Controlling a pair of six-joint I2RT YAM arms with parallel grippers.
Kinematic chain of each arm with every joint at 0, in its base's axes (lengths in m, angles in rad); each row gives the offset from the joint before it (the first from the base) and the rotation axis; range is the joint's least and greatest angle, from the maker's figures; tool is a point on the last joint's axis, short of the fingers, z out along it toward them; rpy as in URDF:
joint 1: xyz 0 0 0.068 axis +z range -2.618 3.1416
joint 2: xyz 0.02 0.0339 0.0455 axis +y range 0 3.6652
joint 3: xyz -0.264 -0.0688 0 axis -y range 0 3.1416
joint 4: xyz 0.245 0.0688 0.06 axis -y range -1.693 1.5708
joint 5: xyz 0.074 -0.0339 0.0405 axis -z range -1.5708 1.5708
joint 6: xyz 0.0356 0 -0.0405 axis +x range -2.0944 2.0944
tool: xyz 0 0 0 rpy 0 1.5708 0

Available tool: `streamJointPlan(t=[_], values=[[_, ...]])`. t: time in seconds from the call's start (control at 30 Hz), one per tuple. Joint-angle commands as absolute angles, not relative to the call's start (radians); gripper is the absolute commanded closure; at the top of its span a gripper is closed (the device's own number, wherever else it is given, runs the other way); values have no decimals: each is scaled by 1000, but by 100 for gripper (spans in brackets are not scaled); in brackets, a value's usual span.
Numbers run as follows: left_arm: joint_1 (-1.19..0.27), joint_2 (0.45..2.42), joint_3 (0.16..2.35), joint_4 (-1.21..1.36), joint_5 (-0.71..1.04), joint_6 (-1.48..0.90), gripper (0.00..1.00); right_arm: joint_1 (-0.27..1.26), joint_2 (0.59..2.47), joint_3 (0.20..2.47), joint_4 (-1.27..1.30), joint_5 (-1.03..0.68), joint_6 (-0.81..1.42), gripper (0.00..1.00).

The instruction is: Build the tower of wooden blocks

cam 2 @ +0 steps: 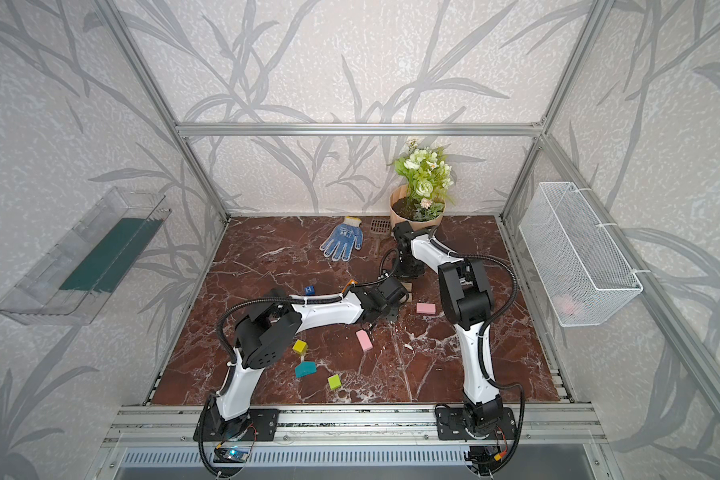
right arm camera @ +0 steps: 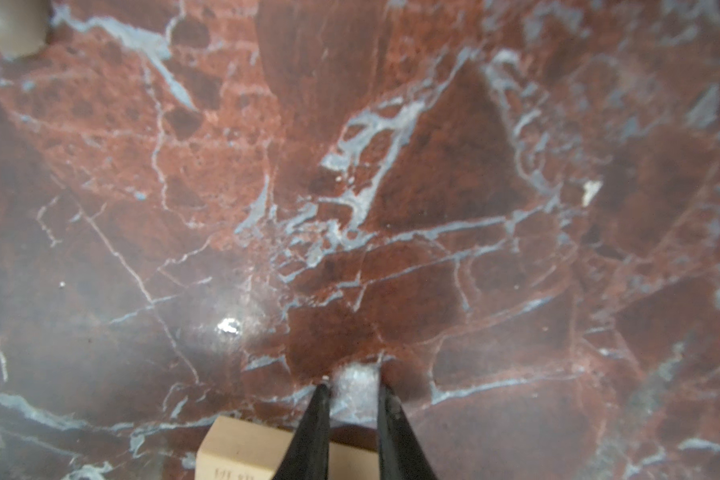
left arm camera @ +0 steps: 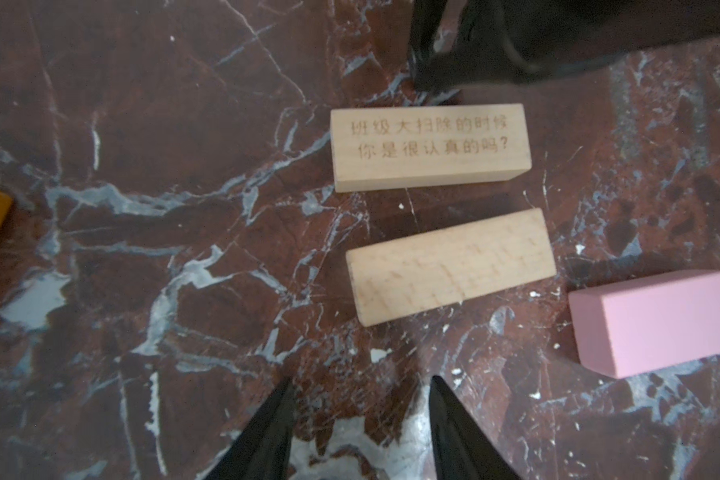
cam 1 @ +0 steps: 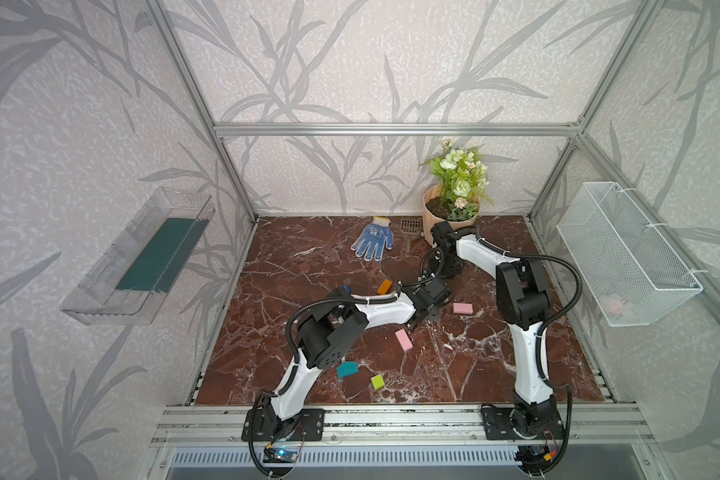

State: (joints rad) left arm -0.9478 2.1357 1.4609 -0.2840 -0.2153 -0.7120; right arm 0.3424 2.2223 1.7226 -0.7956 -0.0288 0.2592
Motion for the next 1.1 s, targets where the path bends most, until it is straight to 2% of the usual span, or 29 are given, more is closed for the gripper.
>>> streamJointPlan(t=[0.0, 1.07], values=[[-937, 2175, 1477, -325, -210, -735, 48, 350, 2182, 1700, -823, -44, 258, 79], [-878, 2178, 1458, -330, -215, -727, 50, 361, 2145, 1659, -821, -47, 250, 79]])
